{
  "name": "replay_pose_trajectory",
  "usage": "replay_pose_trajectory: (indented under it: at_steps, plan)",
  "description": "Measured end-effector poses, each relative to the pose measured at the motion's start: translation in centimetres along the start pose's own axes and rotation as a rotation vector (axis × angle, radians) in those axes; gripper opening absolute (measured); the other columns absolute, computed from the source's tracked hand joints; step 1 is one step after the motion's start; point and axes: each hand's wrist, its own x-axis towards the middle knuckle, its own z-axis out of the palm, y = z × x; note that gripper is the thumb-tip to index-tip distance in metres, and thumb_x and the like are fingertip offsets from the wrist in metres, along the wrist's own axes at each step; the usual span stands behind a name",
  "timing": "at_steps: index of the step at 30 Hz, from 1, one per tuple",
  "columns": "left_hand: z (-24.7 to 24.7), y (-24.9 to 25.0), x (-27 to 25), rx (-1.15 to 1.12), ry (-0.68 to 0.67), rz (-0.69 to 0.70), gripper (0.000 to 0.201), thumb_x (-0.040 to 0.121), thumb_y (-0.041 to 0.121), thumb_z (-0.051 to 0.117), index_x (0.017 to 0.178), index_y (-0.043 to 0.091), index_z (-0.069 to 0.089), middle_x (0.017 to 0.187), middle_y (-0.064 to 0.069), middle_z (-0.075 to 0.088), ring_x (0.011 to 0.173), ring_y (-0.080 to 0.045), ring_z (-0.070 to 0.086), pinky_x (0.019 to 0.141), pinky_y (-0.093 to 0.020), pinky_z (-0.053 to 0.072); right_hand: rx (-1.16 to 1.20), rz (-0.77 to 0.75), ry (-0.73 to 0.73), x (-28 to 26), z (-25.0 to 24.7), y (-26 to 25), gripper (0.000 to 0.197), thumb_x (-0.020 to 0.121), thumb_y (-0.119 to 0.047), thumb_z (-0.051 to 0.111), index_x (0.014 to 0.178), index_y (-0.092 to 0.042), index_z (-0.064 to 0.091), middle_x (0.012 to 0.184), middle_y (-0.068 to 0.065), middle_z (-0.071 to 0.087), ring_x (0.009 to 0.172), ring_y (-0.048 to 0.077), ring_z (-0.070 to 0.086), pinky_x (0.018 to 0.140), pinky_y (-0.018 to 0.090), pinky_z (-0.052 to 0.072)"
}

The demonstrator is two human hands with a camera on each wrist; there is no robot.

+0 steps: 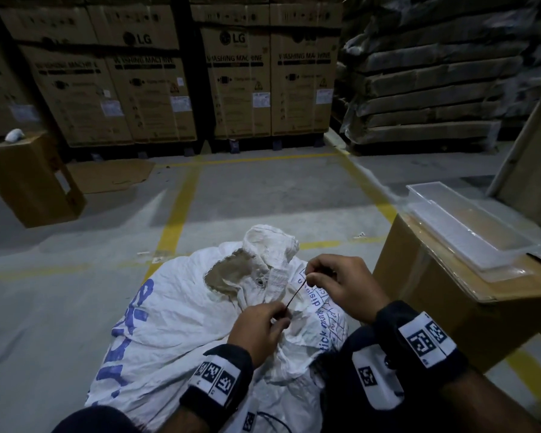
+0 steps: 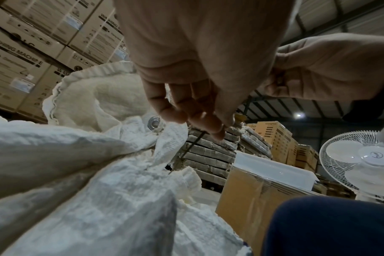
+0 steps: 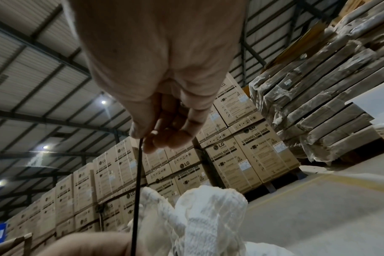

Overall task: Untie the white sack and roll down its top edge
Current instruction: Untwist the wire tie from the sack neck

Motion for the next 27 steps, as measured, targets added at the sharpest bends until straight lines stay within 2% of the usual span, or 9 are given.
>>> replay_pose_trajectory:
  at_steps: [4, 6, 8, 12, 16, 20, 23, 25, 27]
  plan:
    - [-0.3, 0.7, 0.5, -0.003, -0.003, -0.004, 0.012, 0.091, 0.021, 0.057, 0.088, 0.017, 0.068, 0.084, 0.003, 0.071, 0.069, -0.007, 0.060, 0.065, -0.014, 0.040, 0.049, 0.022, 0.120, -0.8, -2.9, 0.4, 0.013, 0.083, -0.005, 0.067, 0.074, -0.013, 0.069, 0.066, -0.002, 0.070, 0.060, 0.011, 0.063, 0.061, 0.030, 0.053]
    - [-0.6, 1.2, 1.1, -0.026, 0.005, 0.000, 0.013, 0.091, 0.018, 0.057, 0.088, 0.014, 0.068, 0.084, 0.000, 0.072, 0.067, -0.008, 0.060, 0.066, -0.019, 0.046, 0.091, 0.040, 0.173, -1.3, -4.7, 0.8, 0.017, 0.082, -0.003, 0.068, 0.072, -0.016, 0.069, 0.065, 0.001, 0.070, 0.058, 0.011, 0.063, 0.061, 0.032, 0.054]
    - [-0.9, 1.7, 1.8, -0.019, 0.018, 0.004, 0.012, 0.091, 0.018, 0.058, 0.089, 0.014, 0.070, 0.084, 0.000, 0.072, 0.067, -0.008, 0.060, 0.067, -0.022, 0.047, 0.153, 0.062, 0.212, -1.9, -6.6, 1.1, 0.015, 0.082, -0.001, 0.067, 0.073, -0.013, 0.070, 0.067, 0.005, 0.072, 0.060, 0.017, 0.065, 0.061, 0.033, 0.056]
    - [-1.1, 2.3, 3.5, 0.087, 0.058, 0.008, 0.015, 0.090, 0.029, 0.056, 0.089, 0.022, 0.069, 0.085, 0.005, 0.072, 0.076, -0.013, 0.064, 0.070, -0.026, 0.050, 0.227, 0.110, 0.287, -3.2, -10.0, 2.2, 0.006, 0.082, 0.002, 0.066, 0.080, -0.001, 0.070, 0.071, 0.010, 0.072, 0.064, 0.022, 0.067, 0.063, 0.031, 0.057]
    - [-1.1, 3.0, 5.7, 0.242, 0.084, -0.021, 0.016, 0.090, 0.033, 0.056, 0.090, 0.023, 0.068, 0.089, 0.003, 0.071, 0.083, -0.019, 0.065, 0.072, -0.033, 0.051, 0.222, 0.127, 0.350, -4.4, -12.7, 3.9, 0.006, 0.080, 0.002, 0.068, 0.081, -0.003, 0.072, 0.071, 0.007, 0.072, 0.063, 0.017, 0.069, 0.064, 0.025, 0.058]
    - [-1.2, 4.8, 8.5, 0.426, 0.076, -0.050, 0.024, 0.093, 0.038, 0.051, 0.096, 0.023, 0.069, 0.094, 0.000, 0.070, 0.091, -0.024, 0.063, 0.075, -0.031, 0.048, 0.201, 0.167, 0.446, -5.7, -15.0, 5.9, 0.005, 0.077, -0.002, 0.072, 0.081, -0.005, 0.072, 0.073, 0.010, 0.072, 0.068, 0.022, 0.070, 0.067, 0.029, 0.059]
    - [-0.4, 7.4, 10.3, 0.318, 0.033, -0.014, 0.021, 0.094, 0.034, 0.050, 0.093, 0.024, 0.068, 0.086, 0.000, 0.071, 0.087, -0.023, 0.065, 0.073, -0.031, 0.050, 0.148, 0.190, 0.501, -6.5, -16.2, 7.7, 0.005, 0.075, -0.004, 0.075, 0.080, -0.006, 0.072, 0.074, 0.007, 0.072, 0.070, 0.021, 0.069, 0.069, 0.033, 0.059]
    - [0.7, 9.5, 10.9, 0.208, 0.062, 0.022, 0.018, 0.094, 0.032, 0.051, 0.102, 0.026, 0.065, 0.087, 0.003, 0.071, 0.084, -0.020, 0.065, 0.074, -0.030, 0.051, 0.106, 0.200, 0.515, -6.9, -16.4, 8.5, 0.006, 0.075, -0.005, 0.075, 0.079, -0.009, 0.072, 0.075, 0.004, 0.071, 0.072, 0.015, 0.068, 0.069, 0.028, 0.059]
    - [1.7, 11.3, 11.5, 0.133, 0.119, 0.033, 0.023, 0.095, 0.029, 0.049, 0.116, 0.025, 0.058, 0.092, 0.004, 0.070, 0.085, -0.019, 0.064, 0.076, -0.031, 0.051, 0.025, 0.188, 0.522, -7.2, -16.3, 8.8, 0.008, 0.076, -0.005, 0.075, 0.078, -0.011, 0.071, 0.075, -0.001, 0.070, 0.074, 0.010, 0.066, 0.068, 0.017, 0.055]
